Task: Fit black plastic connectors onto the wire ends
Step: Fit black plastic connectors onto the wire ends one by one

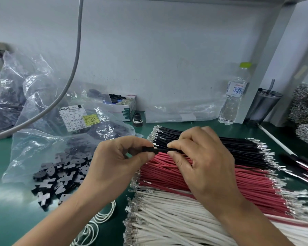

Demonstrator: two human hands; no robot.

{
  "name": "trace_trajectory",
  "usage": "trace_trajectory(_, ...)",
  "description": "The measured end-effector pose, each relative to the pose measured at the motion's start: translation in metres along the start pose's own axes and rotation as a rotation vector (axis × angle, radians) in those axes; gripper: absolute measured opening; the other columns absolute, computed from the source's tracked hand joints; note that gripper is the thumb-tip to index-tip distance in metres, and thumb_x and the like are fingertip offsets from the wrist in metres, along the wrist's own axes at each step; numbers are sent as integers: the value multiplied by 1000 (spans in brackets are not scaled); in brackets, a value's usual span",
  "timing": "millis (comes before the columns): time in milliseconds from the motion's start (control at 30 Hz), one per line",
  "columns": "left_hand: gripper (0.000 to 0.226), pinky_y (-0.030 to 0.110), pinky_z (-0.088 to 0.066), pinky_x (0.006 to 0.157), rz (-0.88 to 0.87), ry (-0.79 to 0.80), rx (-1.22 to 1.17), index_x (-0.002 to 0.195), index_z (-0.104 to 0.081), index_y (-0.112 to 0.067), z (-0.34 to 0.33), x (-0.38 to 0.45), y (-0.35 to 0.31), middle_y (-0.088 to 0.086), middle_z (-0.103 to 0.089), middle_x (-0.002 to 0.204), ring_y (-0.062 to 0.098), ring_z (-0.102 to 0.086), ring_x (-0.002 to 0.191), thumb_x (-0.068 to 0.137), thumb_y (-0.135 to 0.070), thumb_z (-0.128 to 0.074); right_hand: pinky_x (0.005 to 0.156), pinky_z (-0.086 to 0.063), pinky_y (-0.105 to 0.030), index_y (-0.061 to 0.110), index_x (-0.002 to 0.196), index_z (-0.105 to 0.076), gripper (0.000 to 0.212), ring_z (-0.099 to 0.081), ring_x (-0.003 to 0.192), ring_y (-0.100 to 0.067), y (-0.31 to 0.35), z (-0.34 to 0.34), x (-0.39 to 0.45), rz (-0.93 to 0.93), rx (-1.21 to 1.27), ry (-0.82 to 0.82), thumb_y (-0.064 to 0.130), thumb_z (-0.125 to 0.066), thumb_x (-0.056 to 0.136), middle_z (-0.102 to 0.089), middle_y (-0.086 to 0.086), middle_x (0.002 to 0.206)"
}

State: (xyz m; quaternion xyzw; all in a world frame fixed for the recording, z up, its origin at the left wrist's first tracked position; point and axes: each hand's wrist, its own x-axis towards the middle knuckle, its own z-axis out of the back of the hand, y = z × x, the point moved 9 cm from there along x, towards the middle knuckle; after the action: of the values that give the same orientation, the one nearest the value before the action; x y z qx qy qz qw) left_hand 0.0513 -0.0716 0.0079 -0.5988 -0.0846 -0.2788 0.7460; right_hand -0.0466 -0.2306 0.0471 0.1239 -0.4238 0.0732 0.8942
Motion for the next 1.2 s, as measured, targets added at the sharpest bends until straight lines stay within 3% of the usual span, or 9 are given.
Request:
trace_trajectory(200,20,11,-50,57,120,-77,-163,88,-83,-24,13,4,10,1,-79,78,9,-69,65,76,-7,-85,67,-47,-26,32,92,-77,14,-51,82,-3,7,-36,-12,-78,27,329,44,-76,84,-59,19,83)
trace_trajectory(333,18,9,-47,52,156,-87,-230,89,-82,-17,15,5,10,2,-78,74,3,-68,60,76,-5,-84,69,-47,-24,33,83,-73,4,-54,85,0,0,-40,-11,-151,99,331,34,-75,86,-60,22,81)
trace_trajectory(567,29,21,-46,47,211,-119,-349,100,-82,-28,19,7,18,7,-76,76,12,-67,61,71,-23,-83,71,-38,-10,35,88,-72,7,-53,90,3,-2,-43,-11,-188,63,390,32,-68,92,-60,24,84)
trace_trajectory(667,32,20,-47,47,227,-114,-380,101,-82,-27,18,7,21,8,-77,80,13,-66,62,69,-26,-82,73,-41,-15,37,94,-69,5,-53,93,3,-5,-40,-11,-203,90,386,40,-67,91,-58,24,88)
trace_trajectory(733,30,21,-46,46,251,-105,-401,99,-83,-25,15,6,25,10,-78,82,14,-65,62,68,-26,-82,76,-44,-22,40,107,-67,19,-50,93,2,-2,-44,-12,-190,82,417,48,-67,90,-57,23,90)
trace_trajectory(967,37,21,-46,46,297,-102,-432,96,-83,-18,12,6,31,11,-79,85,14,-65,62,62,-32,-83,73,-43,-17,34,87,-73,6,-52,91,3,-3,-44,-10,-216,52,396,34,-68,91,-59,21,87)
trace_trajectory(1033,39,22,-47,46,296,-99,-434,96,-83,-18,12,6,31,12,-79,85,14,-65,62,60,-34,-83,71,-40,-17,35,93,-71,4,-51,91,3,-4,-45,-11,-214,59,401,35,-67,91,-59,22,88)
trace_trajectory(1133,41,22,-47,46,298,-90,-432,94,-83,-18,10,5,31,11,-79,86,14,-66,62,58,-36,-83,74,-40,-21,41,113,-67,23,-51,92,3,-6,-48,-11,-234,86,418,40,-68,90,-59,23,89)
trace_trajectory(1200,41,22,-47,46,301,-96,-429,94,-83,-18,10,5,31,11,-79,86,14,-66,61,57,-37,-83,77,-45,-23,41,107,-72,17,-54,91,3,-7,-47,-10,-249,126,401,39,-69,90,-61,22,88)
